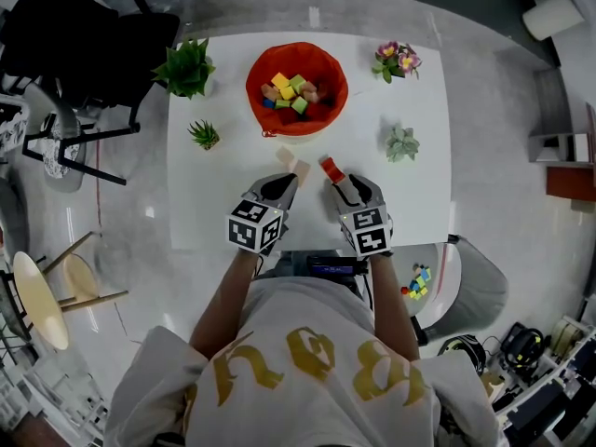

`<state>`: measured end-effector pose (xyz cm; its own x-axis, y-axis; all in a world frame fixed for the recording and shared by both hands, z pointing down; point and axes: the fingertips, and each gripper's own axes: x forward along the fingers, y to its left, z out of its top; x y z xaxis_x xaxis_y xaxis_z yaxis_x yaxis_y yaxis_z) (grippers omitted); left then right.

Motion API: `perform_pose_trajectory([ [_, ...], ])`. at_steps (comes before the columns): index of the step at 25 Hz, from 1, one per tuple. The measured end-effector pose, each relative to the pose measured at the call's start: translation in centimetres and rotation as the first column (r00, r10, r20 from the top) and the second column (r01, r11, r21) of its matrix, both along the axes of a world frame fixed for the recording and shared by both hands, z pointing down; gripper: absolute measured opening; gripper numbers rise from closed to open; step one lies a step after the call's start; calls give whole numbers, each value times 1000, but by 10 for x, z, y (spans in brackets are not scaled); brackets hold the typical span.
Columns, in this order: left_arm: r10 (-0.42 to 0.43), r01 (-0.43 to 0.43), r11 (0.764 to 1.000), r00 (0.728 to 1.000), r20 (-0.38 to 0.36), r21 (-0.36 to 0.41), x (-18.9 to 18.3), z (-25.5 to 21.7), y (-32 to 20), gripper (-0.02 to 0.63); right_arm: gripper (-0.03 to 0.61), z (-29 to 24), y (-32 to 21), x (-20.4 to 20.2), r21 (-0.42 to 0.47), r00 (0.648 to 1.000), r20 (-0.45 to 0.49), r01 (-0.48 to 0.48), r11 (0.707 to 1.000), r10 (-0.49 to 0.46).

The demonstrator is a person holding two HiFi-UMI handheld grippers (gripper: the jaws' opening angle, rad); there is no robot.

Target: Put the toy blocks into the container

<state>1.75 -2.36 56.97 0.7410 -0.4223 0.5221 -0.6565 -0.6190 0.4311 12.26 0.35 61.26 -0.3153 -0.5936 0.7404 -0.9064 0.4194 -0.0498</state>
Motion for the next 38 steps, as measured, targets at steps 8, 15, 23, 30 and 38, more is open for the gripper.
perform_pose_trajectory([
  [8, 0, 0, 1000, 1000, 5, -26, 2, 10, -4, 0, 214, 15, -5, -4, -21, 1000, -14, 16, 1000, -16],
  [15, -14, 14, 999, 1000, 3, -43, 3, 17, -10, 0, 209, 17, -12, -9, -8, 998, -38, 46, 999, -47],
  [23, -9, 9, 998, 1000, 5, -60, 7, 24, -11, 0, 209, 22, -20, -13, -2, 998, -32, 56, 998, -56],
  [30, -21, 20, 997, 1000, -13, -77, 10, 25, -14, 0, 181, 23, -24, -19, -13, 992, -34, 117, 993, -118],
  [38, -29, 28, 996, 999, -19, -80, 10, 26, -18, 1, 175, 24, -26, -19, -29, 991, -13, 132, 991, -133],
])
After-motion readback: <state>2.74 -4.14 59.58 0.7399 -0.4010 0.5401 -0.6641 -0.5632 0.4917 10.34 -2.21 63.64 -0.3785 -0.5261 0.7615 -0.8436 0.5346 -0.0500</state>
